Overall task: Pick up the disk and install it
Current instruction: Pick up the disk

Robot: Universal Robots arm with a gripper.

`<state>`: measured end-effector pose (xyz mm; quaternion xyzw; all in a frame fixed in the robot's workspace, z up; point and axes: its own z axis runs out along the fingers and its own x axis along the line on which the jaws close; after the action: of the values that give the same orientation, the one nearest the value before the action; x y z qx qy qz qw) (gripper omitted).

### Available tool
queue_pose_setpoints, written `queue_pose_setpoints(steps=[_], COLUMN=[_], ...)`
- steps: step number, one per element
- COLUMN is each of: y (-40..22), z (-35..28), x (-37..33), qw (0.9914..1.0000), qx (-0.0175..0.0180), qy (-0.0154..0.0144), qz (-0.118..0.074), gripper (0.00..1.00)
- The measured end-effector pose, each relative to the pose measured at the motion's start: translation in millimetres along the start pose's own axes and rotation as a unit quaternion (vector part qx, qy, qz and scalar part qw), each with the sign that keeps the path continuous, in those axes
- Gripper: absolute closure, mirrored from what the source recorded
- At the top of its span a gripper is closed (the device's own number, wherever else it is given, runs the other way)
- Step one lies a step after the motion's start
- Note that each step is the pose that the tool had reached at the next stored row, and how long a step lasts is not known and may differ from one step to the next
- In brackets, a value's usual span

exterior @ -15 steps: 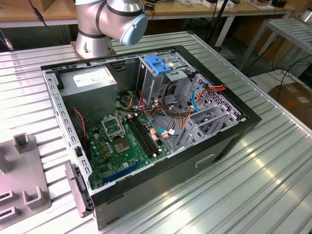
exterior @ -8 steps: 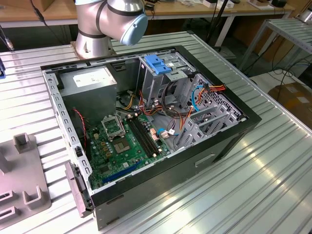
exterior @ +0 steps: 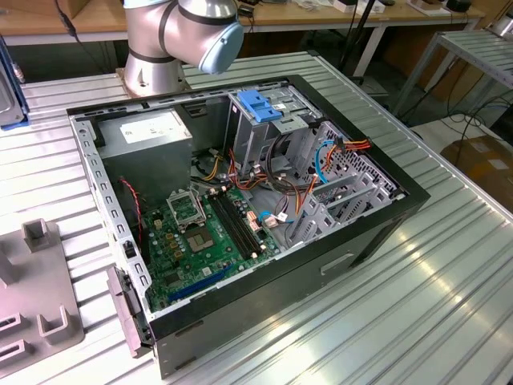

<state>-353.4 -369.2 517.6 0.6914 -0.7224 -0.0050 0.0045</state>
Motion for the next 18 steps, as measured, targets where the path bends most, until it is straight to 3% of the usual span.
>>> queue_pose_setpoints(steps=[18], y=[-37.3], z=[-0.2], x=[1.5], qw=[1.0], qx=[0.0], qy=[0.0], qz=[0.0], gripper=[0.63])
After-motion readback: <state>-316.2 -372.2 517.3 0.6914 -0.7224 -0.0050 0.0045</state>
